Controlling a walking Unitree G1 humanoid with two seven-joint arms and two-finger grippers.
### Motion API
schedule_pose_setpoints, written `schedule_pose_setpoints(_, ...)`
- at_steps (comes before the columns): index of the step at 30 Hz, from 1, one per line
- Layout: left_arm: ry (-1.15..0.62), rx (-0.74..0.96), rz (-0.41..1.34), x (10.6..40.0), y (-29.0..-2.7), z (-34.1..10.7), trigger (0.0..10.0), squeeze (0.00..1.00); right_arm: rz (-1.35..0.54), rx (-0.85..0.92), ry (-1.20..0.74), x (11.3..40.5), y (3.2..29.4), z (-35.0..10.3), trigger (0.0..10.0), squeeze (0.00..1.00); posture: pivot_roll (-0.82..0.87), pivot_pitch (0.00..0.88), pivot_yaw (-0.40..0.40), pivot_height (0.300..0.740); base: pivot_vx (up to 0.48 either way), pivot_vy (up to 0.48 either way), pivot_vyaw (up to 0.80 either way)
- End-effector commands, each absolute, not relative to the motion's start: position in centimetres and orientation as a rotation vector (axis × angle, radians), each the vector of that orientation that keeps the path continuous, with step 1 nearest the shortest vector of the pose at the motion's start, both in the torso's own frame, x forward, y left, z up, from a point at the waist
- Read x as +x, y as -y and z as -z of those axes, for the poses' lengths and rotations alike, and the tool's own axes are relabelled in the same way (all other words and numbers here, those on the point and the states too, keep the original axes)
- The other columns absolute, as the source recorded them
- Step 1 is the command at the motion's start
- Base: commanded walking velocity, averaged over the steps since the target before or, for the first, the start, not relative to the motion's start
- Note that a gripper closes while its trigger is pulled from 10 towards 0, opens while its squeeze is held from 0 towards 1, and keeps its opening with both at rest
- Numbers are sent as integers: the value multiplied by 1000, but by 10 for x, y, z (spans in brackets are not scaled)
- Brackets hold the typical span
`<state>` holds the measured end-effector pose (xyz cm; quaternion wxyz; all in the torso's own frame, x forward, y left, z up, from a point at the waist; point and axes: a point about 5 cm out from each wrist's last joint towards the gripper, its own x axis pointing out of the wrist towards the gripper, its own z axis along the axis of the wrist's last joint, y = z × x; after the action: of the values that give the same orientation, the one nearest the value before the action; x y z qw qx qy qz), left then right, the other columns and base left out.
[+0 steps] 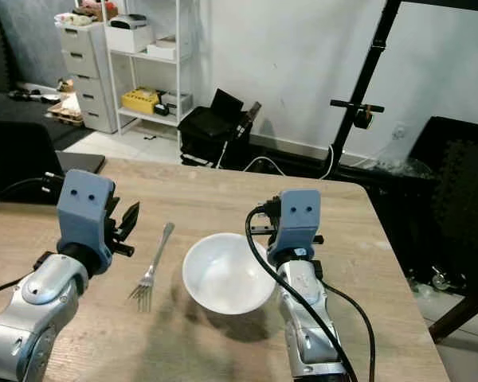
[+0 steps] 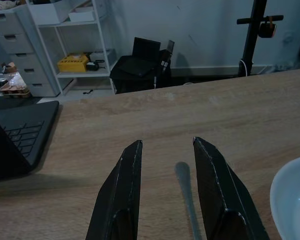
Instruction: Setting the table
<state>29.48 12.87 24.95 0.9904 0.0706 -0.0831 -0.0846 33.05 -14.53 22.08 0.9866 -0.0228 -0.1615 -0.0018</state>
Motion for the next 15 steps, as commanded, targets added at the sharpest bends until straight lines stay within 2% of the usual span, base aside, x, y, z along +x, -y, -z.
schedule_pose_setpoints(1, 172, 138, 155, 296, -131, -250, 10000, 0, 9, -44, 333, 329, 147, -221, 10000, 0, 65, 90, 2, 740, 0, 0, 0)
schedule_pose_setpoints(15, 185, 116, 98, 299, -146, -255, 10000, 0, 13, -44, 326, 329, 147, -219, 10000, 0, 72, 93, 2, 740, 0, 0, 0)
